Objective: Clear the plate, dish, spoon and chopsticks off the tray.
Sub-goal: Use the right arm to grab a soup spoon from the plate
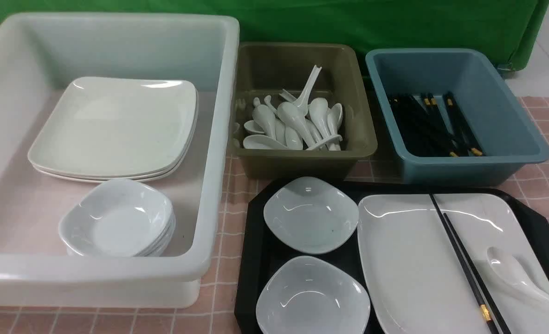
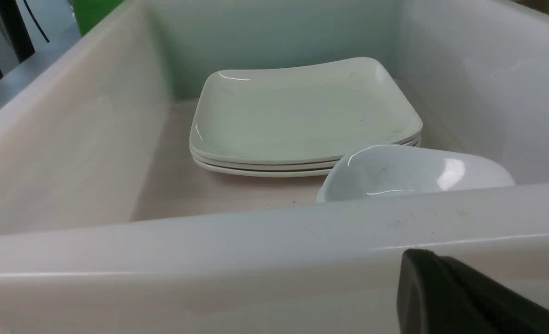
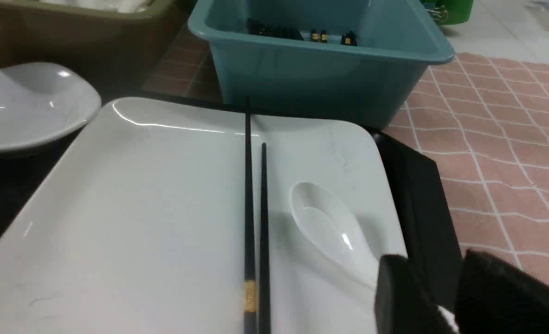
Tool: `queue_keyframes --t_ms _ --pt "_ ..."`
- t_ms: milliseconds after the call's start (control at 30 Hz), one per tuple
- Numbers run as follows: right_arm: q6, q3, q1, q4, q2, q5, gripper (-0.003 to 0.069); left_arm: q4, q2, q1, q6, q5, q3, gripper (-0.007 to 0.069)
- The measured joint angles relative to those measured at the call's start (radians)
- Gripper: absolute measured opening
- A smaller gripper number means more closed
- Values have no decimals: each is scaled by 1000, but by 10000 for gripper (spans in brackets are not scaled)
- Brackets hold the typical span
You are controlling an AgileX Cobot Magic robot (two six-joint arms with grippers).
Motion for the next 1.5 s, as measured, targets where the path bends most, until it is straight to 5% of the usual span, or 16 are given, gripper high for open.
queue_keyframes --t_ms 1033,1400,1500 --pt "-3 0 0 0 0 0 247 4 0 0 0 -10 0 4" --pt "51 4 0 13 0 -45 247 -370 0 0 -222 -442 0 4" --pt "363 9 0 116 0 -209 247 -395 0 0 -337 -698 0 4"
